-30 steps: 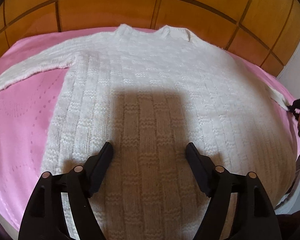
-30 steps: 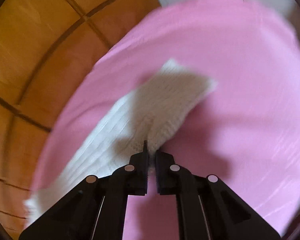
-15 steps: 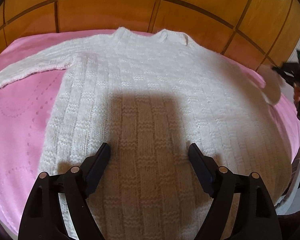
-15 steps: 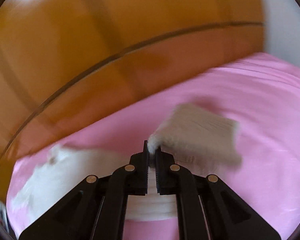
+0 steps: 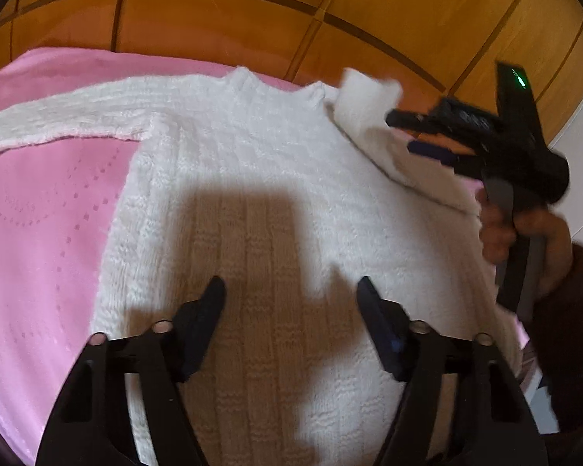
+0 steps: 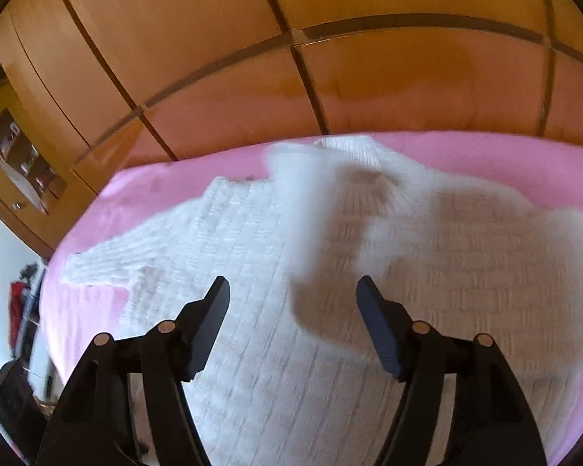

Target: Fold small clothes

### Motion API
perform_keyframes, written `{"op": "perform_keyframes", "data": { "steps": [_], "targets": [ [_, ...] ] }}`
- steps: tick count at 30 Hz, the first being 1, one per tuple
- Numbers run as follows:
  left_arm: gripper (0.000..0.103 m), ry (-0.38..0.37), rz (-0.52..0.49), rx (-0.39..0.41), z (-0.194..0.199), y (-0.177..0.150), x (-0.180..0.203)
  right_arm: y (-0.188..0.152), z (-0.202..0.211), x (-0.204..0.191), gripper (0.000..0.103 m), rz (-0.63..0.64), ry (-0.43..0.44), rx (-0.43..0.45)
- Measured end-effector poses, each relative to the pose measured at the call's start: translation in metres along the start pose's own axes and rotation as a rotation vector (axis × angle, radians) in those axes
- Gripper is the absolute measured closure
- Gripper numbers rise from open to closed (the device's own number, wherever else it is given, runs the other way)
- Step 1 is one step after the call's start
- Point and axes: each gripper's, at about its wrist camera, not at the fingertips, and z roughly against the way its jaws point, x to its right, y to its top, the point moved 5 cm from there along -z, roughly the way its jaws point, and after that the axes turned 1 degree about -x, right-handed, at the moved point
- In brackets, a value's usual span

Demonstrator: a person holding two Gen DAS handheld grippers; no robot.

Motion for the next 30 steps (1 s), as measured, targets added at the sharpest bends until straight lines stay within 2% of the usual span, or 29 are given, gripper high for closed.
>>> {"op": "perform_keyframes", "data": {
  "steps": [3,9,12,14,16,20,21,22,23,26,29,30],
  "targets": [
    [0.051,-0.025,0.031,-0.014,-0.005,0.010,-0.002,-0.017,0.020,0.008,0.028,-0.028,-0.014,0.023],
    [0.051,-0.100,0.141,-0.026,-0.023,0.042,-0.001,-0.059,0.062,0.054,0.022,-0.126,-0.085,0.050],
    [0.051,-0.120,0.192,-0.036,-0.039,0.061,0.001,-0.078,0.075,0.079,0.022,-0.224,-0.075,0.063],
    [0.051,-0.129,0.213,-0.047,-0.052,0.075,0.005,-0.083,0.084,0.090,0.019,-0.257,-0.073,0.082],
    [0.060,-0.143,0.238,-0.065,-0.067,0.087,0.006,-0.085,0.092,0.102,0.018,-0.291,-0.069,0.100],
    [0.063,-0.135,0.304,-0.097,-0.104,0.109,0.006,-0.081,0.099,0.119,0.017,-0.336,-0.067,0.127],
    [0.078,-0.137,0.310,-0.099,-0.110,0.114,0.005,-0.078,0.100,0.123,0.017,-0.349,-0.065,0.134],
    [0.100,-0.143,0.312,-0.107,-0.116,0.119,0.006,-0.076,0.101,0.125,0.017,-0.354,-0.065,0.139],
    [0.100,-0.139,0.305,-0.100,-0.116,0.126,0.008,-0.074,0.102,0.127,0.017,-0.356,-0.067,0.144],
    [0.100,-0.152,0.275,0.013,-0.087,0.144,0.011,-0.066,0.115,0.125,0.017,-0.343,-0.043,0.178],
    [0.100,-0.107,0.241,0.096,-0.061,0.154,0.003,-0.056,0.123,0.118,0.017,-0.311,-0.048,0.219],
    [0.100,-0.098,0.235,0.099,-0.057,0.153,0.001,-0.054,0.124,0.118,0.017,-0.306,-0.052,0.231]
  ]
}}
